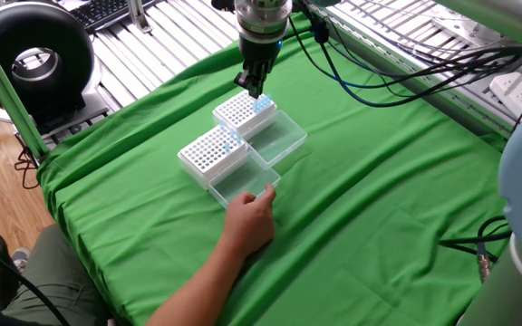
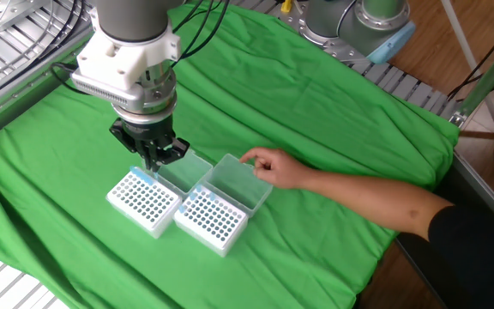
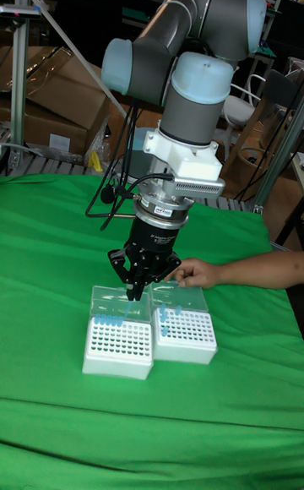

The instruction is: Insert a medium pipette tip into the holder for medium pipette tips

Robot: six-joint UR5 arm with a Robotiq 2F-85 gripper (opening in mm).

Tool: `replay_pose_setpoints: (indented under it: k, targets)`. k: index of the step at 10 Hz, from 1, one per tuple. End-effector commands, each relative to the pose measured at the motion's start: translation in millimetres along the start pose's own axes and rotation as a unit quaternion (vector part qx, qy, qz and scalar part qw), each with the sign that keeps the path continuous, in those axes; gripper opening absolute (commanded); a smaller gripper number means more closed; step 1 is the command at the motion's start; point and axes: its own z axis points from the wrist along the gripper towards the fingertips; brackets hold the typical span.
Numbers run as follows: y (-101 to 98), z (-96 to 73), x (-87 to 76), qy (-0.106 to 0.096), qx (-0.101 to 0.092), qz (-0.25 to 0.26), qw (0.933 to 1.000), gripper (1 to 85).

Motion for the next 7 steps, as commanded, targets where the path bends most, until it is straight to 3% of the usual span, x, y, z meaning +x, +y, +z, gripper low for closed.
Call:
replay_pose_setpoints:
  k: [1,7]
  targets:
    - [2.6,1.5,-4.9,-0.006,-0.006,0.004,1.0,1.0]
    - [3.8,3.8,-9.9,-0.011,-0.008,0.004,0.9999,1.0]
